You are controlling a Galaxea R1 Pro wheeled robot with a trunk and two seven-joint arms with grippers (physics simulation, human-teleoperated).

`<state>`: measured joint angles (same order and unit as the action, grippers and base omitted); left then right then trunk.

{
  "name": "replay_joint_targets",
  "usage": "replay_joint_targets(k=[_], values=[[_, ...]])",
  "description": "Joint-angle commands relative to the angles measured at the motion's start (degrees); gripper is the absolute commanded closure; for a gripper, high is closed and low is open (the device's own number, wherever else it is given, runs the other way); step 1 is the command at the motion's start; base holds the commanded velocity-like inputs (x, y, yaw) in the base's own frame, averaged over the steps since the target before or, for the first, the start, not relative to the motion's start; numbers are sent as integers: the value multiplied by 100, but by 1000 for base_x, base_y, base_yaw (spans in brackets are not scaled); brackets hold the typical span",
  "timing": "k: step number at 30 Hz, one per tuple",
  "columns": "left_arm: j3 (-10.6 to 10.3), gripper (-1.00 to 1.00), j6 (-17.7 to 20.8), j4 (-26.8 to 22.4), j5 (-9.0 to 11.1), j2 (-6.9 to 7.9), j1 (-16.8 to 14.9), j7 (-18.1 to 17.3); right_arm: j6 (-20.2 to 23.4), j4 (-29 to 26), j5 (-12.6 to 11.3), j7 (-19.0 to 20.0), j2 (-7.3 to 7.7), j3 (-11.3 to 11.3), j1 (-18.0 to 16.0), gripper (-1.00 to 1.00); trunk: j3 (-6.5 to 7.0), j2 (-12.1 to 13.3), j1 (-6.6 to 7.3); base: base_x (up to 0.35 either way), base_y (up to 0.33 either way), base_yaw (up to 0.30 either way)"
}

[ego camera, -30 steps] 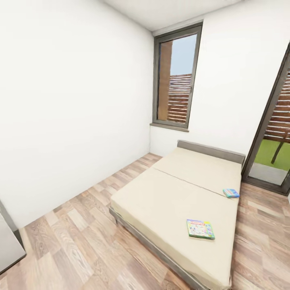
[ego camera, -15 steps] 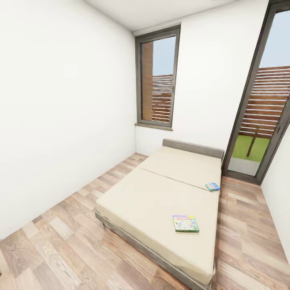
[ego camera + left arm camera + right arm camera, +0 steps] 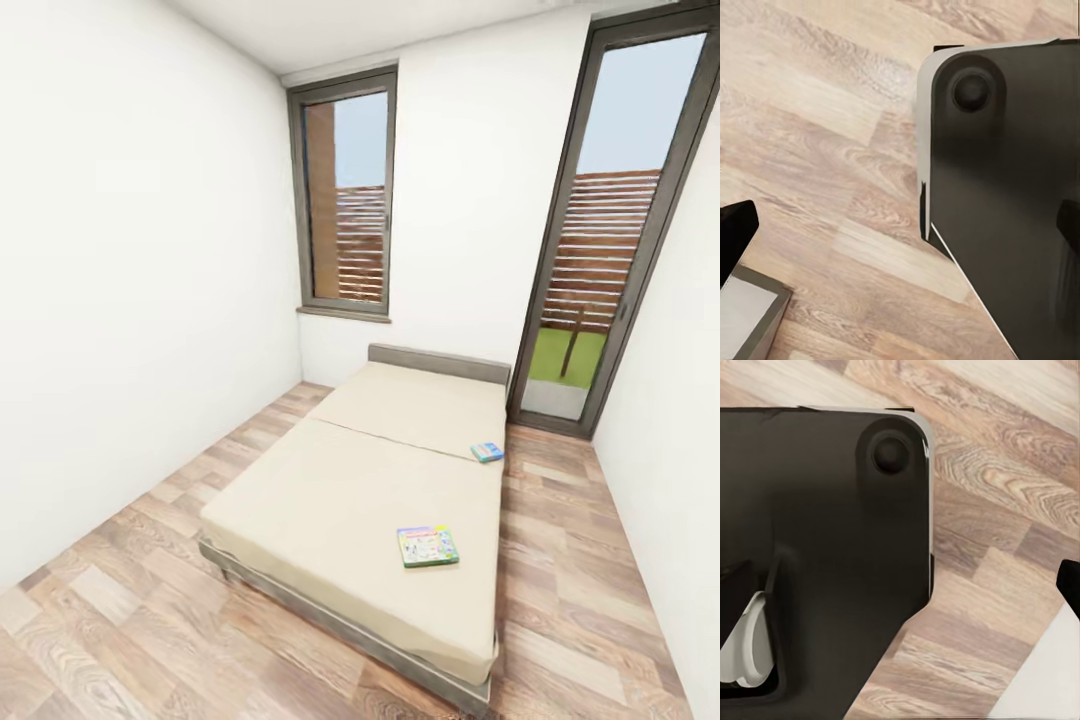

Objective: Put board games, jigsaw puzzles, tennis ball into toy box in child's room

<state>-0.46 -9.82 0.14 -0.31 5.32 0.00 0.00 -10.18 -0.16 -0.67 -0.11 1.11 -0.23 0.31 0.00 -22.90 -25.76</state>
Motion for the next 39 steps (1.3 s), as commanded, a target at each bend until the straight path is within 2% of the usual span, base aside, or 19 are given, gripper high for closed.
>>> replay_joint_targets(k=[1, 16, 39], values=[[-5, -100, -23, 4, -4, 0, 0, 0, -13, -1, -8, -2, 1, -2, 3, -100, 0, -2, -2, 0, 0, -261], [-17, -100, -22, 12, 5, -123, 0, 0, 5, -1, -3, -4, 3, 4, 4, -100, 0, -2, -2, 0, 0, -262], [-45, -100, -16, 13, -3, -127, 0, 0, -37, -1, -3, 2, -12, 6, 5, -100, 0, -2, -2, 0, 0, -252]])
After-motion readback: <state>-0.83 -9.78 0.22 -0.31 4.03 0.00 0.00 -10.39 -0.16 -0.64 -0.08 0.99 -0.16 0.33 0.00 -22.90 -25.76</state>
